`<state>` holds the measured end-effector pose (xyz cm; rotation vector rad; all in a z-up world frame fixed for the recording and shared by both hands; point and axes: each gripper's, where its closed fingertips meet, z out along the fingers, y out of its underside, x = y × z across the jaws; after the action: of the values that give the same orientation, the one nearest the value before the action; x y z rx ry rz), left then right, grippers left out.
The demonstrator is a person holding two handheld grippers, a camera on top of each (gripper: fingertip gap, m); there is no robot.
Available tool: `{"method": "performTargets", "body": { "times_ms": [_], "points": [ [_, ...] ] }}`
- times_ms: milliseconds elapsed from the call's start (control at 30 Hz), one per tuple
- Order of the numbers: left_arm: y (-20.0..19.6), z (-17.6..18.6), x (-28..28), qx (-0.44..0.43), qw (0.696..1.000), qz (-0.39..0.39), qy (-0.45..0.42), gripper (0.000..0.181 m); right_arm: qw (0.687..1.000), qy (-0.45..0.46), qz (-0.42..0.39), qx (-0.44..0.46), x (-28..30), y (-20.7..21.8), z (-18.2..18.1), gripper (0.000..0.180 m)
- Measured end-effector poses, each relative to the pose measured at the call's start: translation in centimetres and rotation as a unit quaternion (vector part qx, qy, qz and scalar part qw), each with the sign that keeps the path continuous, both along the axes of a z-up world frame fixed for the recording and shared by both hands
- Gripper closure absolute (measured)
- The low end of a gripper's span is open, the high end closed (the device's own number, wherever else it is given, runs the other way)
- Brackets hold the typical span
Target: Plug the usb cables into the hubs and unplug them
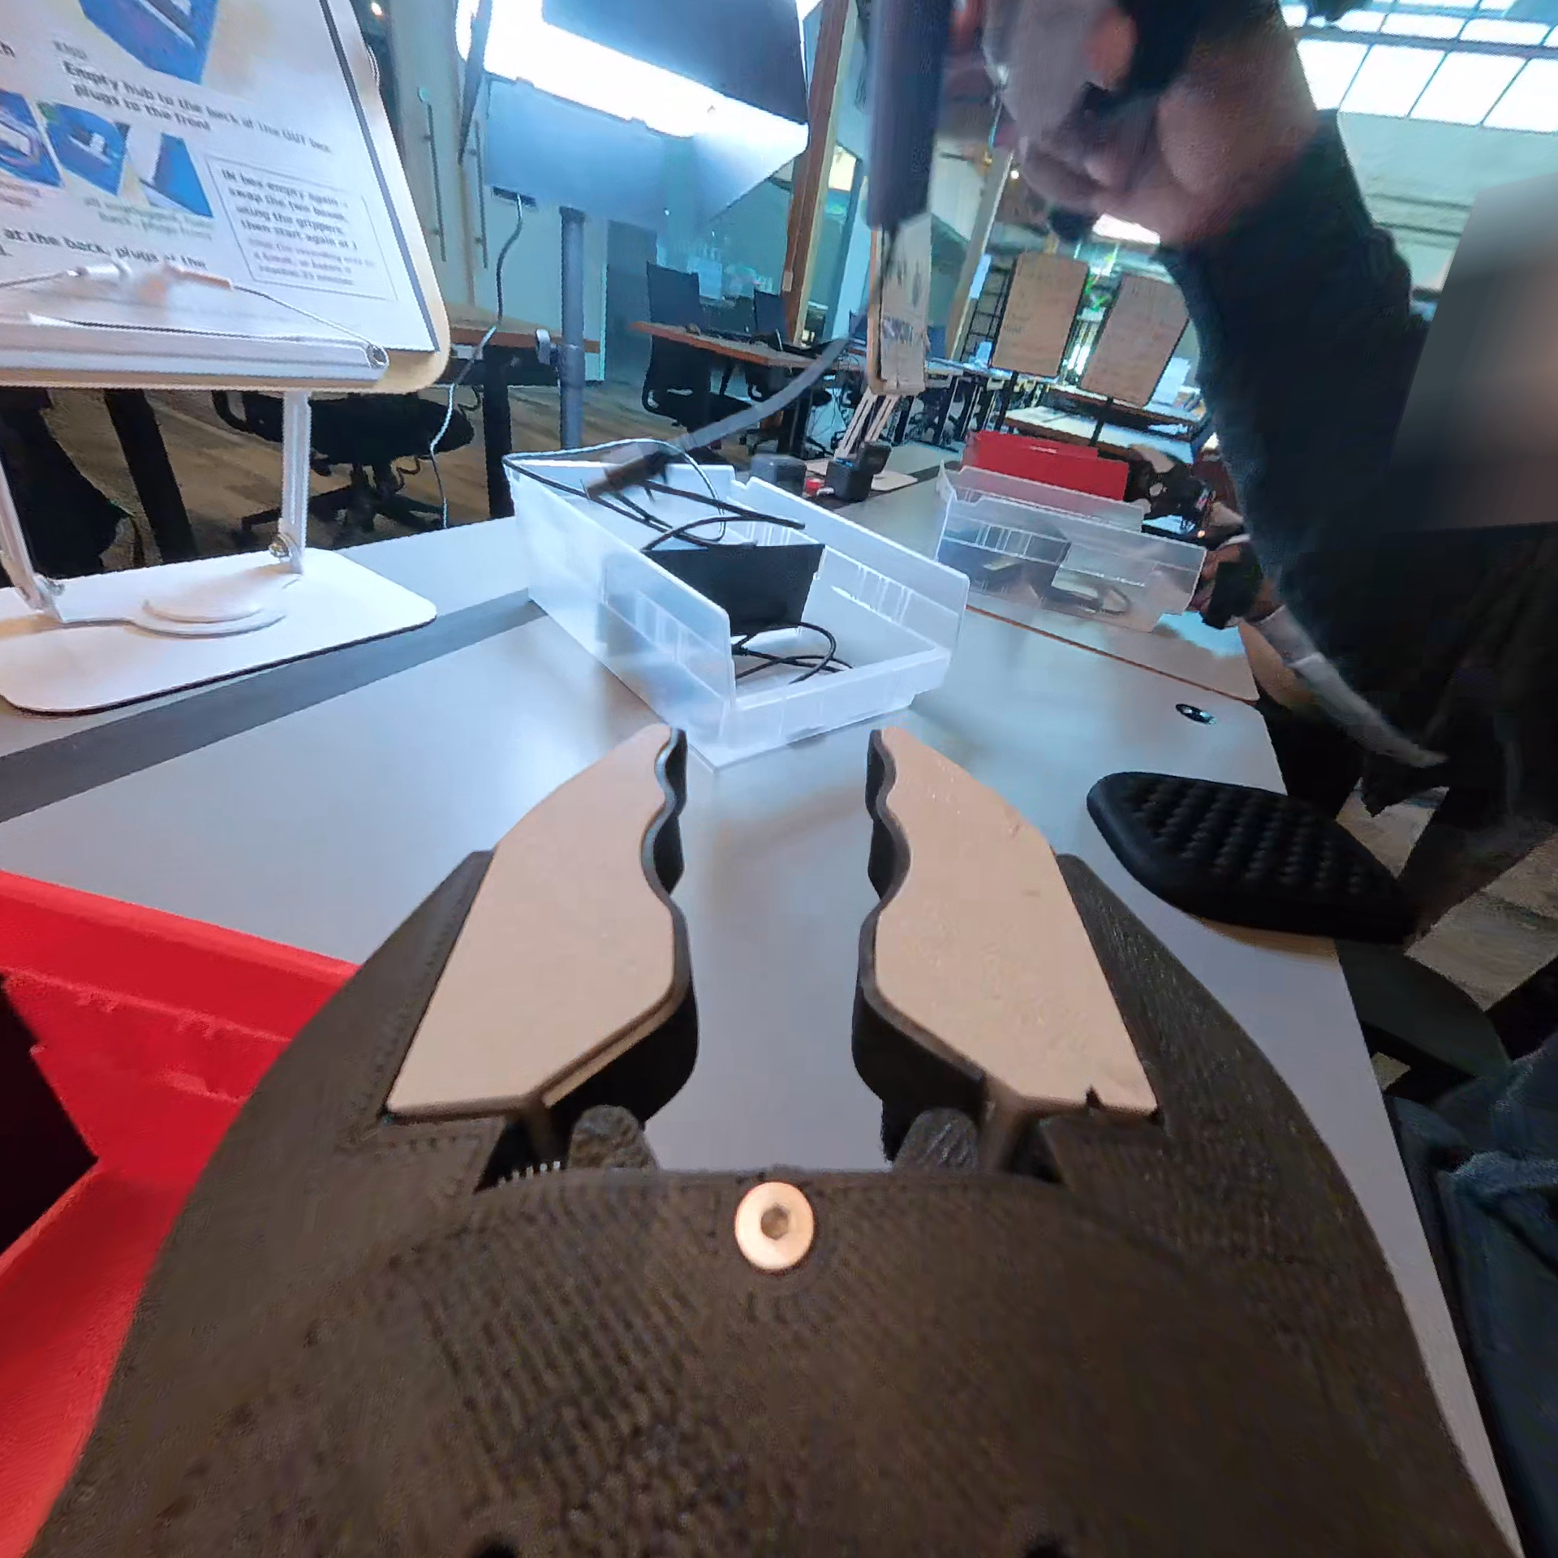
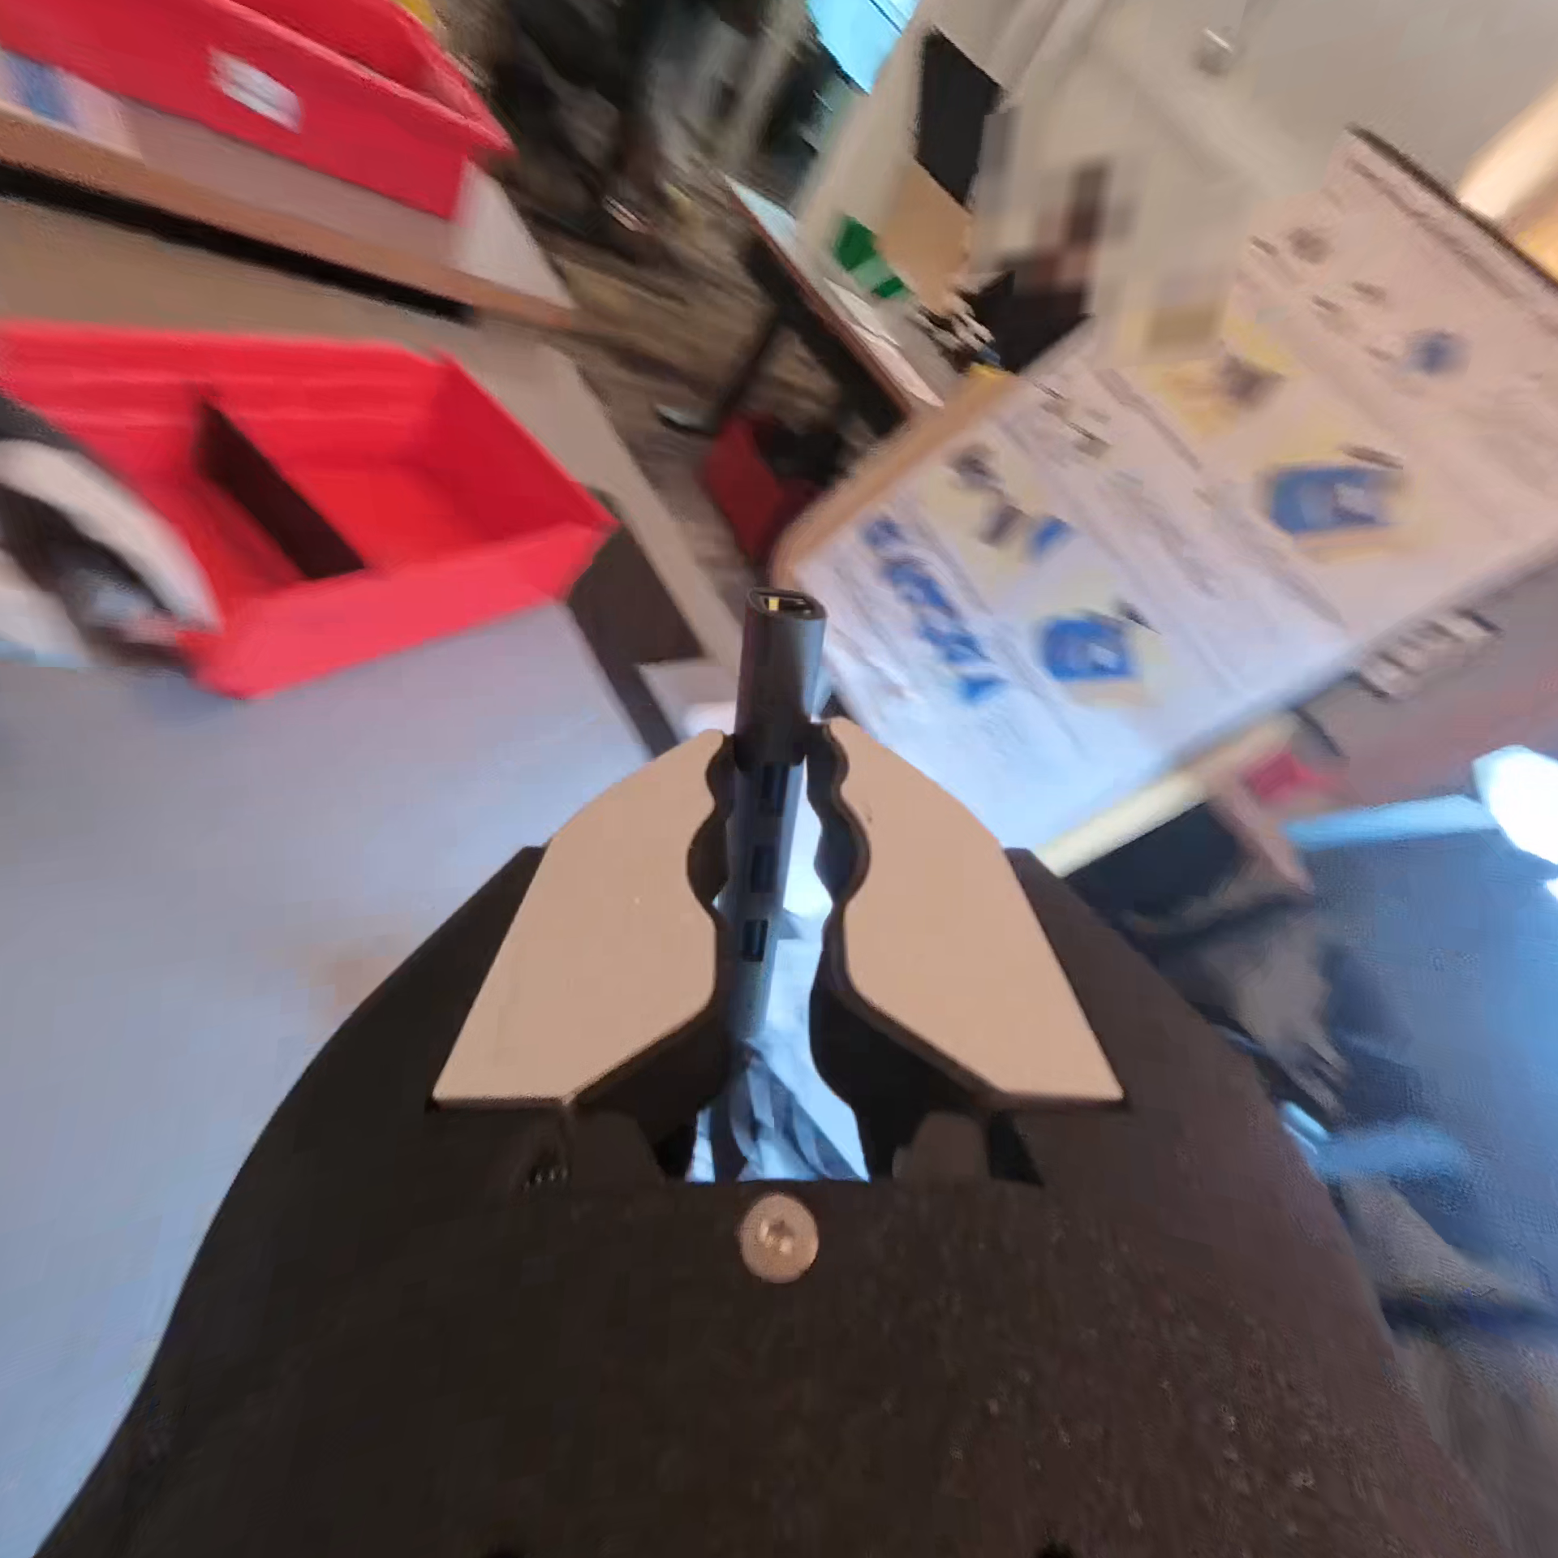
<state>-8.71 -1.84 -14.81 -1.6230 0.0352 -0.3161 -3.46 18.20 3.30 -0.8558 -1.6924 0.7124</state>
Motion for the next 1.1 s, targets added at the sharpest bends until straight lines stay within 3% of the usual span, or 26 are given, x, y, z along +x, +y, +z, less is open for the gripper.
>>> {"method": "performTargets", "body": {
  "times_ms": [133,267,467,667,800,1100],
  "points": [
    [0.2,-0.4,0.3,-0.006,1.0,0.0,0.011,0.14,0.986,-0.008,-0.148,0.079,-1.1,9.2,0.0,0.163],
    [0.2,-0.5,-0.1,-0.007,1.0,0.005,0.006,0.14,0.972,-0.094,-0.205,0.061,-2.3,14.9,-6.8,0.163],
    [0.4,-1.6,-0.5,-0.023,1.0,0.007,0.007,0.141,0.953,-0.227,-0.2,-0.03,-3.2,17.0,-19.0,0.164],
    [0.9,-3.2,-0.1,-0.052,0.998,0.001,0.023,0.141,0.935,-0.29,-0.195,-0.061,-3.7,17.3,-25.0,0.163],
    [1.1,-3.9,0.0,-0.064,0.998,-0.001,0.03,0.142,0.938,-0.28,-0.189,-0.082,-4.2,17.6,-24.4,0.156],
    [0.9,-3.9,-0.8,-0.076,0.996,0.022,0.042,0.141,0.968,-0.145,-0.146,-0.144,-3.4,16.6,-14.7,0.146]
  ]
}}
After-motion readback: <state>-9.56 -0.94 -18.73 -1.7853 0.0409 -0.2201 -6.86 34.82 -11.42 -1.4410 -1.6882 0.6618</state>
